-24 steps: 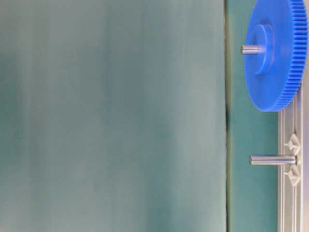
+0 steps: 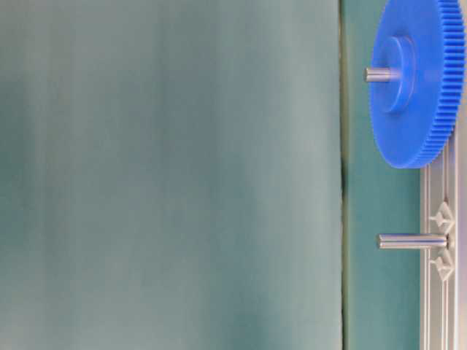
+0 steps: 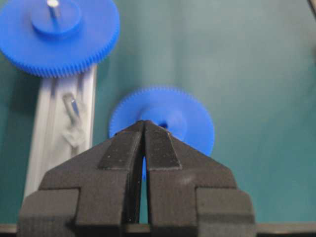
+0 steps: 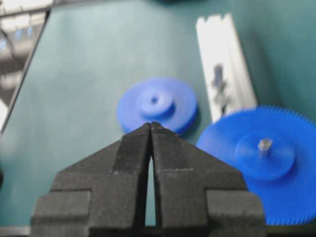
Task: Insert the small gear onto the shaft.
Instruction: 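Move the left gripper toward the small blue gear on the table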
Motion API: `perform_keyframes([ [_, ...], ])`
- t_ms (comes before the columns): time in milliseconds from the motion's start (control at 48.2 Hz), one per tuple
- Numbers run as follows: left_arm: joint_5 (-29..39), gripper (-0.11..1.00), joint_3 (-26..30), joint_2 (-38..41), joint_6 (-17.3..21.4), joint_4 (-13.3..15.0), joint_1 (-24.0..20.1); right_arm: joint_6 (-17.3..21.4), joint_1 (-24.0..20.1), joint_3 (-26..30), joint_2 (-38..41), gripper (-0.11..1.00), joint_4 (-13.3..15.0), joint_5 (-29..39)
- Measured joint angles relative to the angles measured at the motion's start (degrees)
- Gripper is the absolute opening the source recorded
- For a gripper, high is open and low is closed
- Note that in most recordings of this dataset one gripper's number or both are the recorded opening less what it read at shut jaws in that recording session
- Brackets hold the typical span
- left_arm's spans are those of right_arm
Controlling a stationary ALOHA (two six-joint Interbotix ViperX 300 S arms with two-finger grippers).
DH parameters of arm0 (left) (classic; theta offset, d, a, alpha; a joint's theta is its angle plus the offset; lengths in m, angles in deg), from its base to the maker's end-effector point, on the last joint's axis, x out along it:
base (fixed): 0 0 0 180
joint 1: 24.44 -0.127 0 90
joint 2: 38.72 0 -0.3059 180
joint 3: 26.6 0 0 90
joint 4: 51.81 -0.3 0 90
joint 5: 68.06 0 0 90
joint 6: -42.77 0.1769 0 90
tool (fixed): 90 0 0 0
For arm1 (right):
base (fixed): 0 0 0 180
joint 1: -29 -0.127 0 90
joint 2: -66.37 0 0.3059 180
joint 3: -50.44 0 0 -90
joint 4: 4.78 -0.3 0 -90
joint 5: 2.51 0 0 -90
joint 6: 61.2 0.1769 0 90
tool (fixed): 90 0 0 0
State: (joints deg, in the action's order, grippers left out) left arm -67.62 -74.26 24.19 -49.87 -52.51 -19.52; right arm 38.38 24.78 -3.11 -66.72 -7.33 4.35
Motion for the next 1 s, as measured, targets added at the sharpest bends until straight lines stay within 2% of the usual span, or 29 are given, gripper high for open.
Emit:
perform_keyframes([
  [228, 5.89, -0.01, 7.38, 10.37, 0.00, 0.00, 1.32, 0.62, -1.23, 2.72, 5.98, 0.06, 0.00, 5.36],
  [539, 13.18, -0.01, 14.94, 20.74, 0.00, 0.00, 1.41, 0.70, -1.14, 6.33, 19.69, 0.06, 0.00, 6.24],
  [622, 14.33, 0.03, 16.35, 23.03, -0.09, 0.00, 1.41, 0.70, -0.88, 7.29, 22.24, 0.08, 0.00, 6.42],
  [726, 14.50, 0.21, 17.75, 25.93, -0.26, 0.00, 1.58, 0.79, -0.35, 7.82, 24.61, 0.10, 0.00, 6.50],
  [850, 14.59, 0.57, 19.07, 28.92, -0.79, 0.00, 2.37, 0.70, -0.26, 8.35, 25.31, 0.11, 0.00, 6.50],
  [912, 14.33, 0.76, 19.51, 30.41, -2.20, -0.09, 2.64, 0.79, -0.26, 8.70, 25.31, 0.11, 0.00, 6.50],
  [995, 14.15, 0.91, 19.86, 32.70, -5.27, -0.09, 2.72, 0.79, -0.35, 8.88, 25.31, 0.11, 0.09, 6.59],
])
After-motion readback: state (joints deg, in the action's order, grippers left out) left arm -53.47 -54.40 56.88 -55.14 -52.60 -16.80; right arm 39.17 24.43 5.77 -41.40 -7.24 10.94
